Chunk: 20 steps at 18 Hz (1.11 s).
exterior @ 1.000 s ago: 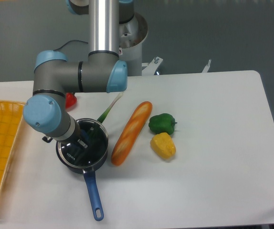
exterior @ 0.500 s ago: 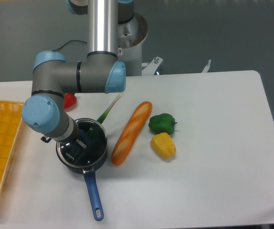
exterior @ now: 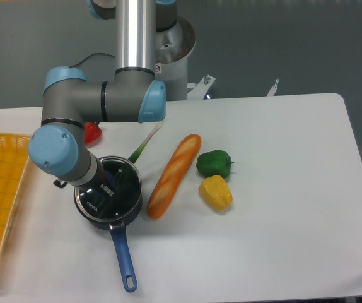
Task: Close the pot lid
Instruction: 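Hold the lid on the saucepan and adjust its seating on the rim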
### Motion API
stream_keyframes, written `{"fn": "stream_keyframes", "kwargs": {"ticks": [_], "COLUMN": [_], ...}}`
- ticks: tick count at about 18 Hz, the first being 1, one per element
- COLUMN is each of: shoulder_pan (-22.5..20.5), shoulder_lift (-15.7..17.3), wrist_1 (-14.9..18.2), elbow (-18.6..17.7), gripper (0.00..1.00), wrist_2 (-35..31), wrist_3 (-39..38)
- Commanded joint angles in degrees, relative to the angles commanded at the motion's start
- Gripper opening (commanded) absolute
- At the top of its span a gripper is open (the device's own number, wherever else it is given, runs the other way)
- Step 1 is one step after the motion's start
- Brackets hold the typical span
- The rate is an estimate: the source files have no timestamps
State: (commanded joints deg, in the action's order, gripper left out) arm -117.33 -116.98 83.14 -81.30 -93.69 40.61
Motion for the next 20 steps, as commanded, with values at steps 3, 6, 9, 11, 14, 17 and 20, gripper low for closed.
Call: {"fn": "stream_keyframes", "kwargs": {"ticks": [3, 6, 9, 11, 14, 17, 20], "shoulder_pan": [0.0, 0.0, 0.0, 0.0, 0.0, -0.61, -2.19], "shoulder_lift": [0.0, 0.09, 0.18, 0.18, 0.61, 2.1, 3.34], "wrist_1": [0.0, -0.09, 0.0, 0.0, 0.0, 0.0, 0.09], "elbow": [0.0, 0.0, 0.0, 0.0, 0.09, 0.09, 0.0], "gripper": [0.73, 0.79, 0.79, 0.79, 0.79, 0.88, 1.0], "wrist_2": [-0.09, -0.09, -0.09, -0.09, 0.0, -0.09, -0.26], "wrist_3": [0.09, 0.09, 0.18, 0.18, 0.18, 0.35, 0.88]}}
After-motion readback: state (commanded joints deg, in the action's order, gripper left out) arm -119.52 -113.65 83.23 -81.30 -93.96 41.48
